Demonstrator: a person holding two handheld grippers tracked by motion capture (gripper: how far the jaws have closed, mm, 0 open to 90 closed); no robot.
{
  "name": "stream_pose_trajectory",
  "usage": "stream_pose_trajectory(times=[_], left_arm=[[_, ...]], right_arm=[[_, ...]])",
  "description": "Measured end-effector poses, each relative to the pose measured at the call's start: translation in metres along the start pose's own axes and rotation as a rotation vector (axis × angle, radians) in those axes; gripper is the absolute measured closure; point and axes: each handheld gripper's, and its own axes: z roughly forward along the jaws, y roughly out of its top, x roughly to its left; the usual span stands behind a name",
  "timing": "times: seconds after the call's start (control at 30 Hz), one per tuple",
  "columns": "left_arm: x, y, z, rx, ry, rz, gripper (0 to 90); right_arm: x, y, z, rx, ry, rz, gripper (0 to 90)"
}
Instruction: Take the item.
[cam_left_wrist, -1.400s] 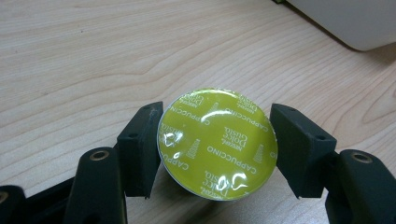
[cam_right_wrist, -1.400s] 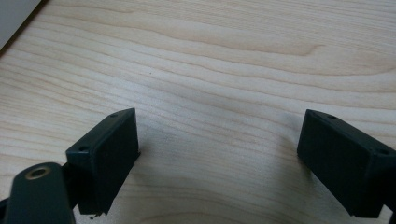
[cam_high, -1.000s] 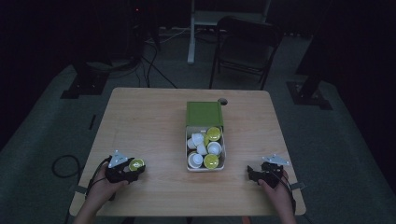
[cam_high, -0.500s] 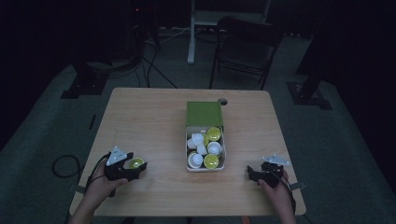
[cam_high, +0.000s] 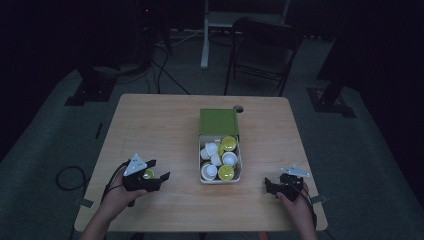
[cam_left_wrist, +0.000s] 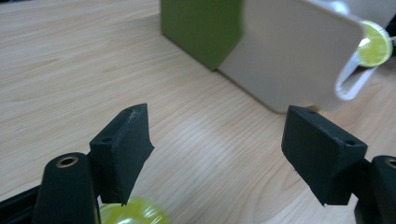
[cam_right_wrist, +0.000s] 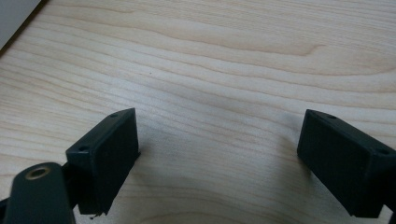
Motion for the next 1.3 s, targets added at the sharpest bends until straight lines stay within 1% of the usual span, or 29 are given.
stream_pose_trajectory(times=[0.17, 0.23, 0.4, 0.47, 0.5, 0.53, 0.57, 0.67, 0.73, 0.77, 0.8, 0.83, 0.93, 0.97, 1.07, 1.13, 1.17, 1.2, 1.27, 1.3], left_arm=[[-0.010, 0.002, 0.007, 0.001, -0.047, 0.020, 24.3], [-0.014, 0.001, 0.010, 0.011, -0.068, 0.034, 24.3], [-0.024, -0.001, 0.016, -0.018, -0.119, 0.041, 24.3], [-0.027, -0.001, 0.018, -0.006, -0.133, 0.061, 24.3], [-0.027, -0.001, 0.018, -0.006, -0.133, 0.061, 24.3], [-0.029, -0.001, 0.020, 0.004, -0.137, 0.070, 24.3], [-0.030, -0.001, 0.020, 0.006, -0.144, 0.067, 24.3], [-0.035, -0.003, 0.022, 0.012, -0.171, 0.096, 24.3], [-0.040, -0.006, 0.024, 0.013, -0.206, 0.129, 24.3], [-0.042, -0.007, 0.025, 0.019, -0.216, 0.145, 22.0], [-0.043, -0.008, 0.026, 0.031, -0.231, 0.150, 19.9], [-0.045, -0.009, 0.026, 0.035, -0.242, 0.154, 19.8], [-0.050, -0.012, 0.029, 0.054, -0.267, 0.183, 16.6], [-0.052, -0.013, 0.030, 0.055, -0.270, 0.186, 15.9], [-0.053, -0.013, 0.032, 0.073, -0.280, 0.174, 15.9], [-0.054, -0.014, 0.033, 0.078, -0.284, 0.187, 15.9], [-0.054, -0.014, 0.034, 0.077, -0.281, 0.183, 15.9], [-0.054, -0.014, 0.035, 0.072, -0.280, 0.166, 16.0], [-0.053, -0.014, 0.038, 0.079, -0.274, 0.132, 16.7], [-0.053, -0.015, 0.040, 0.085, -0.271, 0.134, 17.2]], right_arm=[[0.000, 0.000, 0.000, 0.000, 0.000, 0.000, 12.1], [0.000, 0.000, 0.000, 0.000, 0.000, 0.000, 12.1], [0.000, 0.000, 0.000, 0.000, 0.000, 0.000, 12.0], [0.000, 0.000, 0.000, 0.000, 0.000, 0.000, 12.1], [0.000, 0.000, 0.000, 0.000, 0.000, 0.000, 12.1], [0.000, 0.000, 0.000, 0.000, 0.000, 0.000, 12.0], [0.000, 0.000, 0.000, 0.000, 0.000, 0.000, 12.1], [0.000, 0.000, 0.000, 0.000, 0.000, 0.000, 12.0], [0.000, 0.000, 0.000, 0.000, 0.000, 0.001, 12.0], [0.000, 0.000, 0.000, 0.000, 0.000, 0.000, 12.0], [0.000, 0.000, 0.000, 0.000, 0.000, 0.001, 12.0], [0.000, 0.000, 0.000, 0.000, 0.000, 0.001, 12.0], [0.000, 0.000, 0.000, 0.000, 0.000, 0.000, 12.0], [0.000, 0.000, 0.000, 0.000, 0.000, -0.001, 12.0], [0.000, 0.000, 0.000, 0.000, 0.000, 0.000, 12.0], [0.000, 0.000, 0.000, 0.000, 0.001, 0.000, 11.9], [0.000, 0.000, 0.000, 0.000, 0.002, -0.001, 11.9], [-0.001, 0.000, 0.000, 0.000, 0.003, -0.003, 11.9], [-0.001, 0.001, 0.001, 0.000, 0.006, -0.007, 11.9], [-0.001, 0.001, 0.001, 0.001, 0.006, -0.007, 11.9]])
